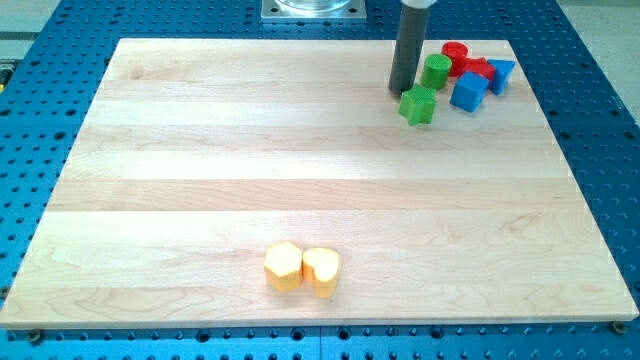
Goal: Move the green circle to the right of the green star
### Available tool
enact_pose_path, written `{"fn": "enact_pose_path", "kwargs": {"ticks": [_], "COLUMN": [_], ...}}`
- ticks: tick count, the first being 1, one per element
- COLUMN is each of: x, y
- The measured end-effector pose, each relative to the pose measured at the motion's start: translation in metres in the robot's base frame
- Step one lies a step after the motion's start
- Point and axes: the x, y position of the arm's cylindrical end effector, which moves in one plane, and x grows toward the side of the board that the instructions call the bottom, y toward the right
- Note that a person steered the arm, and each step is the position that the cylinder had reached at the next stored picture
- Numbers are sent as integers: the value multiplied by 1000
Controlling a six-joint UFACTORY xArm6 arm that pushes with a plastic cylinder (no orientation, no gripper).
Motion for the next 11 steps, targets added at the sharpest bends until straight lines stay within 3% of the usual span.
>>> {"fn": "enact_pose_path", "kwargs": {"ticks": [1,5,6,8,10,11], "x": [-38,-49,-38,26,35,58], "y": [14,53,53,51,51,49]}}
